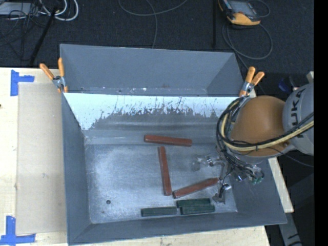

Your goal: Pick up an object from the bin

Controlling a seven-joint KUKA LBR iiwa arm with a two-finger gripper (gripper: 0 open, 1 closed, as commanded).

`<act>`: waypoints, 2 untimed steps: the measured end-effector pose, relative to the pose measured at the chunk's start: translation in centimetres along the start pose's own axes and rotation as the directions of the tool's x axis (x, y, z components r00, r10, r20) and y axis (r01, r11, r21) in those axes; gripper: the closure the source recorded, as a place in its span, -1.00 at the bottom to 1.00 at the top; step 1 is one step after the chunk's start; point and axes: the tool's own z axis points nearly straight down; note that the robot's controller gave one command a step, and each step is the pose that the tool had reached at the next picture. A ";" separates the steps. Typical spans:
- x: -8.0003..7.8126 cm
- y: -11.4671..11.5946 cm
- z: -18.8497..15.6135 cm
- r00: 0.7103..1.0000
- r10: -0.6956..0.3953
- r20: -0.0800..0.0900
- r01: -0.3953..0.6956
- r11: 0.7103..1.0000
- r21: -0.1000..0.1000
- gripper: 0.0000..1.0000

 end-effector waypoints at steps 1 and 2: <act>-1.8 1.7 3.0 0.996 -0.089 -0.002 0.089 0.996 -0.002 -1.00; -1.8 1.7 3.0 0.996 -0.088 -0.002 0.088 0.996 -0.001 -1.00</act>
Offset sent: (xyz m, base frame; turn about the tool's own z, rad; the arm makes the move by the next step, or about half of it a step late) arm 0.0105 0.0223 -0.0293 -0.0910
